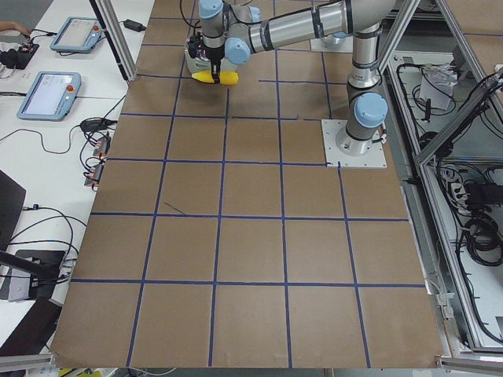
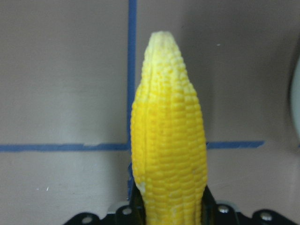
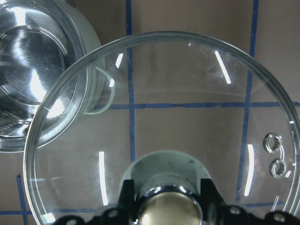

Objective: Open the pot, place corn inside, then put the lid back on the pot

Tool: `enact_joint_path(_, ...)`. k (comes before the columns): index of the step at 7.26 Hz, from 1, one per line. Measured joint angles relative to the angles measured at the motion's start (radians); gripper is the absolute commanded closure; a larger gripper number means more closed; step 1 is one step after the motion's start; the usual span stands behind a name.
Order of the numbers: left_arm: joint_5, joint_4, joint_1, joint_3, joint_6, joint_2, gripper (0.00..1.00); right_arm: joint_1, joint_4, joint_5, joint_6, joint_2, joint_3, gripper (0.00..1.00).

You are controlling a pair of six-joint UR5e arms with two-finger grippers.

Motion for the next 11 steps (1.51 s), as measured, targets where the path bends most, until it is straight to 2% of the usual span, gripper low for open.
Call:
enact_joint_path(3, 0.010, -0.180, -0.168, 0.403, -0.110, -0.230, 0.95, -0.021, -0.004, 0.000, -0.022, 0.003, -0.006, 0.69)
enact_joint_path(5, 0.034, -0.219, -0.246, 0.564, -0.204, -0.371, 0.95, -0.067, 0.000, 0.001, -0.055, 0.002, -0.002, 0.69)
enact_joint_path(6, 0.058, -0.227, -0.272, 0.597, -0.223, -0.416, 0.95, -0.080, 0.000, 0.001, -0.065, 0.002, -0.001, 0.69)
enact_joint_path(8, 0.068, -0.249, -0.294, 0.613, -0.234, -0.433, 0.95, -0.088, 0.001, 0.001, -0.072, 0.001, -0.001, 0.69)
enact_joint_path(10, 0.065, -0.261, -0.298, 0.615, -0.233, -0.438, 0.81, -0.089, 0.002, 0.000, -0.073, 0.000, -0.001, 0.69)
enact_joint_path(11, 0.064, -0.261, -0.298, 0.616, -0.228, -0.446, 0.01, -0.089, 0.002, 0.000, -0.073, 0.000, 0.000, 0.69)
